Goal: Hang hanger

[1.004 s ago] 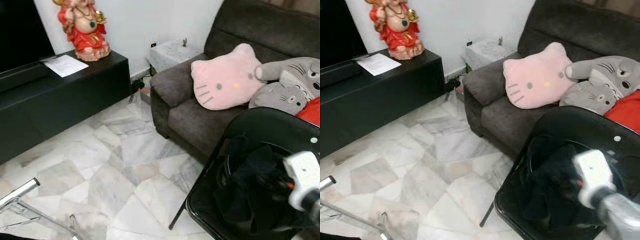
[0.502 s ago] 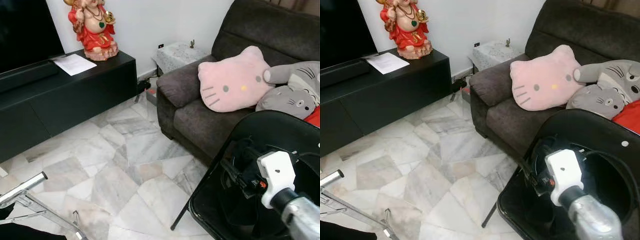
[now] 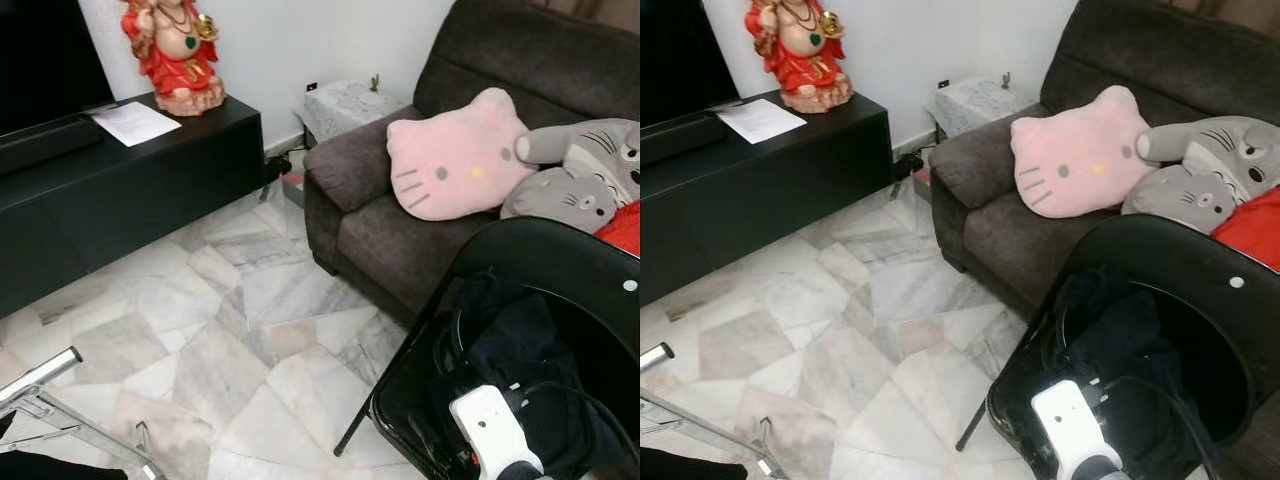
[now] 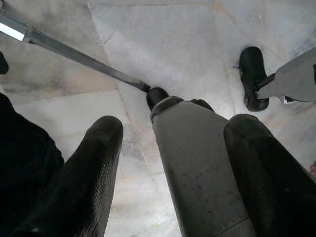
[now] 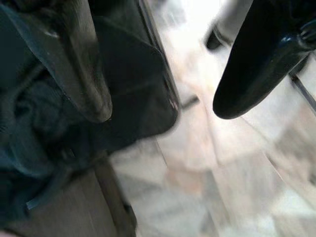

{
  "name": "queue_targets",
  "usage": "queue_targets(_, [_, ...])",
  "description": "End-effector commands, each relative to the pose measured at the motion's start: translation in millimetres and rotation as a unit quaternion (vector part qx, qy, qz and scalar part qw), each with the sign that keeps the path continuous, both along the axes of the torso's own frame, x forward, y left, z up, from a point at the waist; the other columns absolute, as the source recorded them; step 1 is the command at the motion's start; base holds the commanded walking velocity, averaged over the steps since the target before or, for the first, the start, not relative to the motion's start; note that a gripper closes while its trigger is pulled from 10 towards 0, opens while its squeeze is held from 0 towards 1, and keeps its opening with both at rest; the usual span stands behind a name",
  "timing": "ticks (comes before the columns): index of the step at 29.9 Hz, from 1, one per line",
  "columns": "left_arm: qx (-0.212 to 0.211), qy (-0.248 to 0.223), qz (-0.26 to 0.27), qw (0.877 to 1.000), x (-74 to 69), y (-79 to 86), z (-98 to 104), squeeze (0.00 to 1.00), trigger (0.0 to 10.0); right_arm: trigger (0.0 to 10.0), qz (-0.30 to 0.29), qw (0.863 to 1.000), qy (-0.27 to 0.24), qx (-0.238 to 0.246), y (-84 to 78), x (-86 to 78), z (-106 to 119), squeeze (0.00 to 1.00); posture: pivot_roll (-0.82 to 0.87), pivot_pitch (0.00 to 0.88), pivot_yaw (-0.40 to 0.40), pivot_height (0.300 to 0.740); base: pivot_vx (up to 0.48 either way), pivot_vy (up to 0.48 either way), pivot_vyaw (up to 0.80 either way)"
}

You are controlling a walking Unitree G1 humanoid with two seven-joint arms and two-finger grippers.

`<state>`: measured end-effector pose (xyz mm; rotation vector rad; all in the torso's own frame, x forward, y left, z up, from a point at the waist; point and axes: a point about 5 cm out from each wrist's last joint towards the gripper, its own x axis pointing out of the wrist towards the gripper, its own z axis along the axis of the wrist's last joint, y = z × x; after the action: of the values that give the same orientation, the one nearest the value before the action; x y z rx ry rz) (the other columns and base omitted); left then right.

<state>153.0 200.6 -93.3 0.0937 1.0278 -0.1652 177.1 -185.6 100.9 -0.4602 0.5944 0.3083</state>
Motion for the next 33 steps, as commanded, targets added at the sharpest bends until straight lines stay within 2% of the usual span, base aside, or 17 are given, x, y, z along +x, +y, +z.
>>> queue_targets(1, [0.0, 0.014, 0.007, 1.0, -7.3, 1.8, -3, 0.0, 10.0, 10.0, -0.001, 0.999, 0.007, -0.052, -3.2, -8.2, 5, 0.0, -0.3, 0.117, -0.015, 0.74, 0.0, 0.0, 0.0])
queue_targets(3, [0.0, 0.014, 0.007, 1.0, -7.0, 1.6, -3, 0.0, 10.0, 10.0, 0.0, 0.997, 0.007, -0.075, -5.4, -11.4, 8, 0.0, -0.31, 0.118, -0.015, 0.74, 0.0, 0.0, 0.0])
queue_targets(5, [0.0, 0.014, 0.006, 1.0, -6.8, 1.3, -3, 0.0, 10.0, 10.0, -0.005, 0.997, 0.006, -0.079, -5.3, -15.3, 12, 0.0, -0.31, 0.119, -0.017, 0.74, 0.0, 0.0, 0.0])
queue_targets(11, [0.0, 0.014, 0.005, 1.0, -6.4, 0.0, -3, 0.0, 10.0, 10.0, -0.061, 0.991, 0.006, -0.119, -13.8, -29.5, 17, 0.0, -0.32, 0.123, -0.029, 0.74, 0.0, 0.0, 0.0])
queue_targets(15, [-0.001, 0.015, 0.005, 1.0, -6.6, -0.6, -3, 0.0, 10.0, 10.0, -0.088, 0.987, -0.018, -0.13, -15.9, -28.5, 19, 0.0, -0.32, 0.122, -0.033, 0.74, 0.0, 0.0, 0.0])
queue_targets(18, [-0.002, 0.015, 0.006, 1.0, -6.9, -1.0, -3, 0.0, 10.0, 10.0, -0.138, 0.977, -0.049, -0.152, -27.2, -26.2, 25, 0.0, -0.32, 0.121, -0.037, 0.74, 0.0, 0.0, 0.0])
queue_targets(20, [-0.002, 0.015, 0.007, 1.0, -7.1, -1.2, -3, 0.0, 10.0, 10.0, -0.164, 0.969, -0.058, -0.178, -37.0, -30.6, 27, 0.0, -0.33, 0.121, -0.039, 0.74, 0.0, 0.0, 0.0])
queue_targets(25, [-0.003, 0.015, 0.006, 1.0, -7.2, -1.9, -3, 0.0, 10.0, 10.0, -0.181, 0.969, -0.042, -0.161, -41.4, -30.4, 15, 0.0, -0.33, 0.117, -0.042, 0.74, 0.0, 0.0, 0.0])
queue_targets(30, [-0.005, 0.014, 0.009, 1.0, -7.2, -2.6, -4, 0.0, 10.0, 10.0, -0.168, 0.975, -0.055, -0.138, -39.1, -20.3, 10, 0.0, -0.32, 0.112, -0.045, 0.74, 0.0, 0.0, 0.0])
queue_targets(33, [-0.005, 0.014, 0.01, 1.0, -7.3, -2.6, -4, 0.0, 10.0, 10.0, -0.167, 0.975, -0.057, -0.138, -39.4, -19.5, 10, 0.0, -0.32, 0.112, -0.046, 0.74, 0.0, 0.0, 0.0])
